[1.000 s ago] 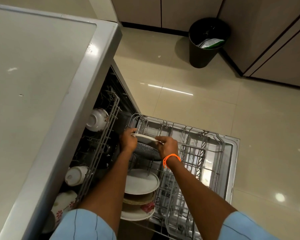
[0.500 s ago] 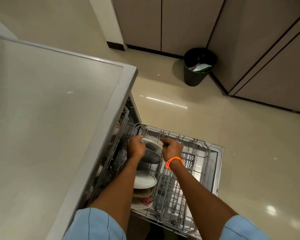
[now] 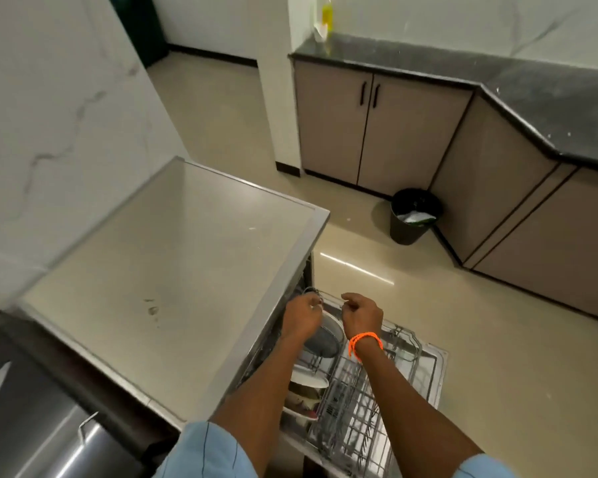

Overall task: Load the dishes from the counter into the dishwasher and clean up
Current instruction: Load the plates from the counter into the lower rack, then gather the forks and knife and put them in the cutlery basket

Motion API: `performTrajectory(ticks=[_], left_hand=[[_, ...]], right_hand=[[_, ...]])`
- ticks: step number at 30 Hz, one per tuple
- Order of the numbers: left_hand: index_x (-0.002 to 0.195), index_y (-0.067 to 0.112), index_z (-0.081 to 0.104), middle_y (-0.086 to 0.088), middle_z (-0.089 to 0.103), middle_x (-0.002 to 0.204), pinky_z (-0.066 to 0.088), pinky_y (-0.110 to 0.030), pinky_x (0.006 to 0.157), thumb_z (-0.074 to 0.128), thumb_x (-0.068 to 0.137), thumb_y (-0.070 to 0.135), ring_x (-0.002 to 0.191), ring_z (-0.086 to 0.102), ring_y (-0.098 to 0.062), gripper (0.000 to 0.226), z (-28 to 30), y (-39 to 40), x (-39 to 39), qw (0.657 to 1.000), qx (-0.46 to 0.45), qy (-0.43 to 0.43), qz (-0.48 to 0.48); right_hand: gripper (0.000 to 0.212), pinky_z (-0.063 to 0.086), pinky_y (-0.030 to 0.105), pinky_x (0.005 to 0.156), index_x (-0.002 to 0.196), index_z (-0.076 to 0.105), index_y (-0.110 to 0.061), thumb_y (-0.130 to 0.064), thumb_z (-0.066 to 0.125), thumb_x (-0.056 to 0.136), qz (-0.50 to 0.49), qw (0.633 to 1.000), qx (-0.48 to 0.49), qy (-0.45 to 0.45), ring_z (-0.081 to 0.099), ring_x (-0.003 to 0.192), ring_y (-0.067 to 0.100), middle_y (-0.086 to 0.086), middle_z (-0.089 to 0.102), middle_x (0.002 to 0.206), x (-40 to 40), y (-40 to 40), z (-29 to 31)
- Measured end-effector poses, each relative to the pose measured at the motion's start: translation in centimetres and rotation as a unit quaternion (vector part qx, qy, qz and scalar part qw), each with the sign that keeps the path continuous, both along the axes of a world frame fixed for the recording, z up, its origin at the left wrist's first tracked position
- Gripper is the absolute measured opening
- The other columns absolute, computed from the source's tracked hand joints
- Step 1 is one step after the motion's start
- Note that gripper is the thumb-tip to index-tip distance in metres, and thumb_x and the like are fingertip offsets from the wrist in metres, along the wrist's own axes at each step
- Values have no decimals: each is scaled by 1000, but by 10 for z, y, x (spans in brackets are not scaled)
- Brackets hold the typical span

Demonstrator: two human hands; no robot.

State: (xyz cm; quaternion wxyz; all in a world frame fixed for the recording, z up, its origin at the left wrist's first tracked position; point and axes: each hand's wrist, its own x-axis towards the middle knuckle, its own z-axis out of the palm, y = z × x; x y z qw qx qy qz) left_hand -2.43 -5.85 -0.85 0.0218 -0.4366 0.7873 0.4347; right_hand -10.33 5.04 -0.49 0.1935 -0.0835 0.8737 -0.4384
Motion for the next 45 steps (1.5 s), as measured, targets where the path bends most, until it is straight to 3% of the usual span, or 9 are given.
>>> performTrajectory(ticks=[6,10,16,23,31,35,40,45], left_hand=[[116,15,75,-4,72,122,47,-26,98,61,96,18,114,65,-18,25,80,26,50,998,-27,50,29],[106,15,79,-4,75,116,46,-24,94,61,91,17,111,67,-20,24,125,29,95,993,-55,60,86],[110,16,78,-2,75,117,47,-27,99,60,91,18,112,66,-18,26,161,37,182,976,-96,49,187],[105,17,78,-2,76,110,50,-26,93,61,90,19,106,68,-18,23,178,40,301,941,-99,47,320],[73,15,72,-4,73,75,52,-30,68,58,84,16,78,69,-19,18,171,35,451,903,-102,24,415],[81,11,75,-5,74,82,51,-27,72,61,86,14,79,65,-15,15,175,21,527,884,-111,29,453],[87,11,77,-8,77,90,53,-29,80,62,84,15,91,70,-24,16,155,25,611,859,-90,4,504],[88,15,75,-5,76,92,50,-27,79,63,84,15,94,69,-23,13,151,16,679,822,-81,-8,564]], right_hand=[[24,52,34,95,104,77,-12,-4,64,85,72,997,0,39,69,100,30,11,75,106,37,8,71],[22,51,33,93,103,77,-13,-8,66,85,134,989,-19,56,67,100,29,10,74,107,74,-3,111],[21,47,28,94,106,75,-12,-12,65,88,263,962,-28,70,67,103,25,8,74,109,147,-13,143],[21,50,31,90,104,75,-15,-14,65,85,387,918,-37,80,67,100,26,7,75,103,249,-32,160],[17,51,29,87,98,78,-17,-17,69,83,482,873,-43,63,69,96,26,4,76,95,373,-60,160],[16,50,28,86,97,78,-12,-12,70,83,503,862,-49,43,70,95,26,8,76,93,443,-83,162],[14,50,26,80,92,78,-14,-13,69,81,546,837,-28,41,70,90,26,7,76,90,513,-90,146],[12,48,22,73,87,78,-14,-13,66,82,583,812,-8,37,70,84,23,5,75,82,561,-119,146]])
